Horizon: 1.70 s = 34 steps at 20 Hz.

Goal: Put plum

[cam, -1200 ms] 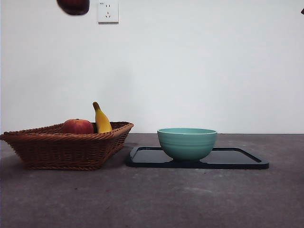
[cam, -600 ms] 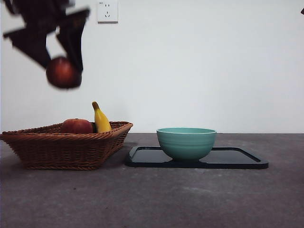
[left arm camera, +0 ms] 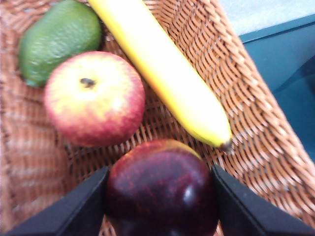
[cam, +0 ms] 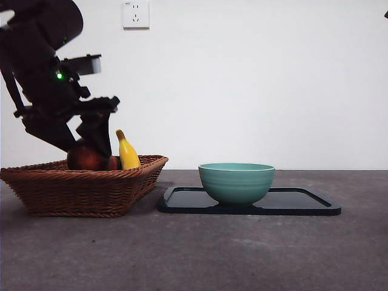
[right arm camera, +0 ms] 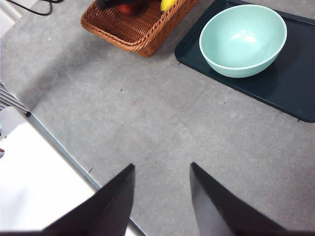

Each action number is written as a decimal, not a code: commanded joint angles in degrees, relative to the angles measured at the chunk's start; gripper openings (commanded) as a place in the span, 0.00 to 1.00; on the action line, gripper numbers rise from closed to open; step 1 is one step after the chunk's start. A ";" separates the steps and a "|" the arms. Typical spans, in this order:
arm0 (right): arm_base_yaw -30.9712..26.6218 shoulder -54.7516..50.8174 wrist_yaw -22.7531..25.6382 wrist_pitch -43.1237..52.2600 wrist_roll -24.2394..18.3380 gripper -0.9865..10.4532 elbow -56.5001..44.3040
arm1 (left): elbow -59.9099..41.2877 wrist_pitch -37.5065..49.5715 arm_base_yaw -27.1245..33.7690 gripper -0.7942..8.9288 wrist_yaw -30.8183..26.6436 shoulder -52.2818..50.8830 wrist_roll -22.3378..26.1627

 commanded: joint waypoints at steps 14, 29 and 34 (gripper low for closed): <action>0.26 0.17 0.07 0.55 0.00 0.24 0.46 | 0.46 0.02 -0.15 0.41 -0.22 6.08 0.70; 0.26 0.17 0.09 0.57 -0.02 0.24 0.46 | 0.57 -3.91 -0.33 0.58 0.22 -8.87 0.68; 0.26 0.20 0.11 0.66 -0.04 0.24 0.46 | 0.59 -11.08 -1.25 0.56 3.39 -22.34 0.68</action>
